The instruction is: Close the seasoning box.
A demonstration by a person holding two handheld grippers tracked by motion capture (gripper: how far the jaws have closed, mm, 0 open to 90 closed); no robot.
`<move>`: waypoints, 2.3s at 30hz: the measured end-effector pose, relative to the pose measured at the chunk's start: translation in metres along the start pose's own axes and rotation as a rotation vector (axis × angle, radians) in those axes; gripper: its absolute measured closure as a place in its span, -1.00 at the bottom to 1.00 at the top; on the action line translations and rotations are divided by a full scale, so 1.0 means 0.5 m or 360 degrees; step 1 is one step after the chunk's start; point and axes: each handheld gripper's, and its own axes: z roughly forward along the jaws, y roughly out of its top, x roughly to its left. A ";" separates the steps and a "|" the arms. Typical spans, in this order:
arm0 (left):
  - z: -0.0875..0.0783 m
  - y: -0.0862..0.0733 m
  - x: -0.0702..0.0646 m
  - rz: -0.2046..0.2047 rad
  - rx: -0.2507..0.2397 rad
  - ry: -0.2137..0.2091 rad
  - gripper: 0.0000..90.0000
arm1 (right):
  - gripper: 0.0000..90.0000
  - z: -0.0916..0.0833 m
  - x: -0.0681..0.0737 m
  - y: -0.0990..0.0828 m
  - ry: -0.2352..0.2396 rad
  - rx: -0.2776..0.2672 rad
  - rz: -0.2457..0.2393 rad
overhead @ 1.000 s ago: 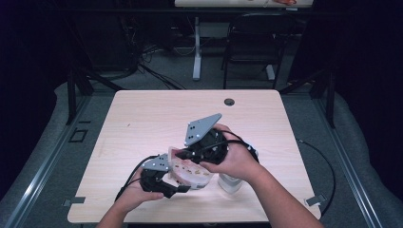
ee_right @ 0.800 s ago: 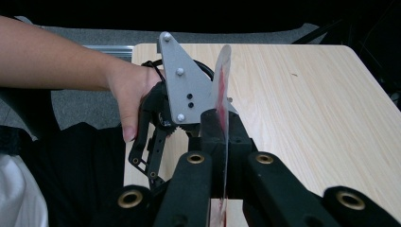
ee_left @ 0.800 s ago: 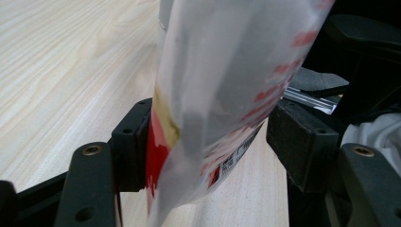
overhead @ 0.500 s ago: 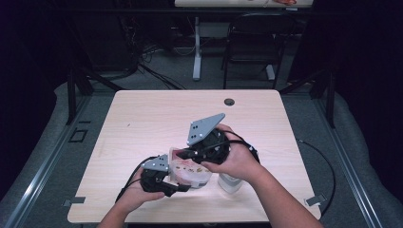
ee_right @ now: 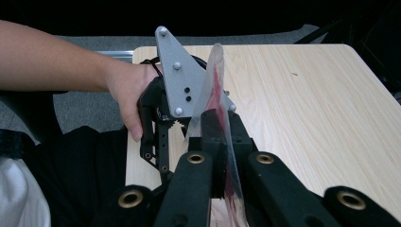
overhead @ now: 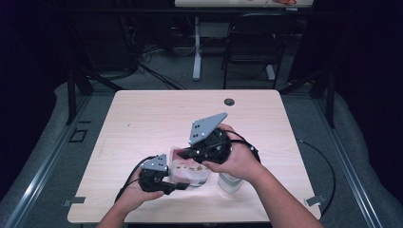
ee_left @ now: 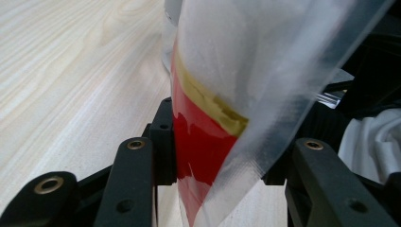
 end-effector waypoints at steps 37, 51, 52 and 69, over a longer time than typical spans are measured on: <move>-0.023 -0.006 0.011 -0.0056 0.0047 0.0030 0.36 | 0.51 -0.045 -0.012 -0.038 -0.0143 -0.0139 0.0100; -0.023 -0.003 0.008 -0.0042 0.0114 0.0065 0.37 | 0.54 -0.075 -0.011 -0.107 -0.0219 -0.0211 0.0197; -0.023 -0.002 0.007 -0.0045 0.0119 0.0068 0.37 | 0.55 -0.075 -0.011 -0.109 -0.0221 -0.0209 0.0201; -0.021 0.011 0.000 -0.0069 0.0278 0.0107 0.37 | 0.85 -0.081 -0.007 -0.168 -0.0260 -0.0310 0.0193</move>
